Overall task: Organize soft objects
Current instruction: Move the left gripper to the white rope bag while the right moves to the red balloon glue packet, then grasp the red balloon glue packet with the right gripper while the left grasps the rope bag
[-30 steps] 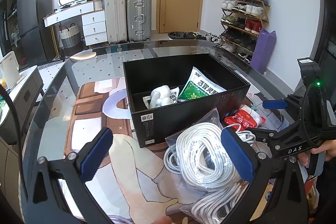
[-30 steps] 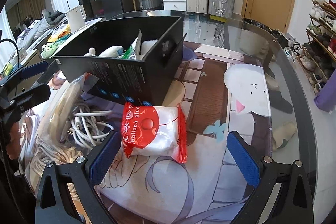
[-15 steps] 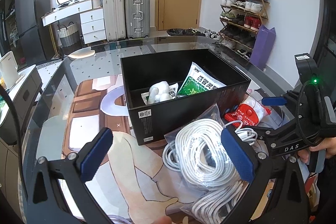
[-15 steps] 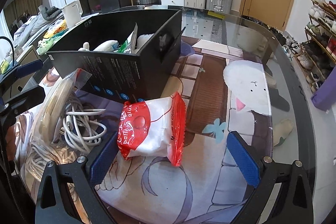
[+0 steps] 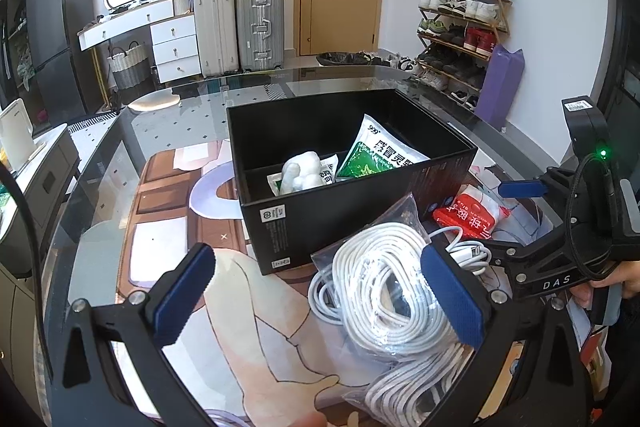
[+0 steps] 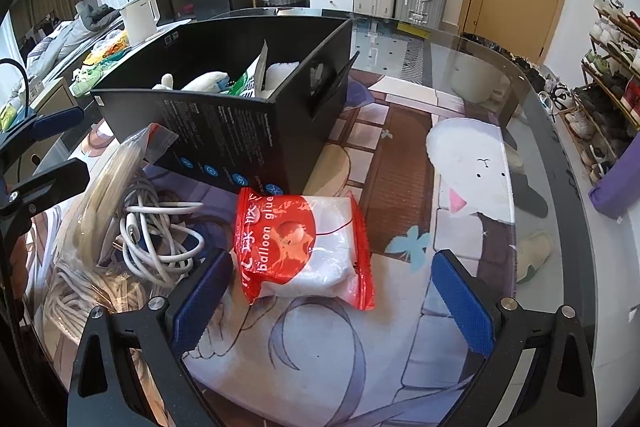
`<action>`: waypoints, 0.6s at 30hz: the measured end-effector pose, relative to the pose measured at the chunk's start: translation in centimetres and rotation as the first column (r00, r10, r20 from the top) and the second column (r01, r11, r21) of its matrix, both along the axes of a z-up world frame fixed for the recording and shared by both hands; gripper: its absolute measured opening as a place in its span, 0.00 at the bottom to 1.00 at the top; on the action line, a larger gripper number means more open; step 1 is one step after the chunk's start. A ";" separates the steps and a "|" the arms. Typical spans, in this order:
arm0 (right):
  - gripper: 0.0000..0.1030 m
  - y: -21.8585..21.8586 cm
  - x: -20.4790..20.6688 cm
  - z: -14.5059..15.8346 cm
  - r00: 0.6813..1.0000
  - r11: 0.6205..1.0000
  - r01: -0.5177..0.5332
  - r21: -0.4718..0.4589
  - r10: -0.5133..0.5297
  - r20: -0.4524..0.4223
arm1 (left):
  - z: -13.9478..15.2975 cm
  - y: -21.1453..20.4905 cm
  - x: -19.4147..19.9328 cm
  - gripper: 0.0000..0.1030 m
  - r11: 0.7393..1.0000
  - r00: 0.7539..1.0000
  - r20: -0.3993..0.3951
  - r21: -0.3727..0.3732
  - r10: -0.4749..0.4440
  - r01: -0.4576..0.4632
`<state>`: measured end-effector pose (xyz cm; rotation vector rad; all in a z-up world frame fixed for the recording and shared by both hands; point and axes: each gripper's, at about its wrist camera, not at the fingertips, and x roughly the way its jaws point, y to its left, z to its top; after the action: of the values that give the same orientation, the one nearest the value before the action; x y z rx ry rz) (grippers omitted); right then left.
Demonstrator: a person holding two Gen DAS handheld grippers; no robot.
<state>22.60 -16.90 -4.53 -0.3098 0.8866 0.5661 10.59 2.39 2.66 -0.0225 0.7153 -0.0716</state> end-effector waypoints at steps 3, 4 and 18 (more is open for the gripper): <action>0.87 0.2 -0.2 -0.1 1.000 1.000 -0.013 0.007 0.013 -0.007 | -0.1 0.0 0.0 1.00 1.000 1.000 -0.005 -0.001 -0.002 0.002; 0.85 0.3 -0.3 -0.1 1.000 1.000 -0.018 0.012 0.018 -0.010 | -0.1 0.0 0.0 1.00 1.000 1.000 -0.007 -0.003 -0.003 0.003; 0.56 -0.6 -1.0 1.1 0.999 0.999 -0.042 0.034 0.041 0.024 | -0.8 -0.1 0.3 1.00 0.991 0.993 -0.089 -0.117 -0.073 0.062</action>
<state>21.59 -17.45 -3.47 -0.3035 0.8488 0.6145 10.88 2.25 1.89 -0.1119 0.8048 -0.1777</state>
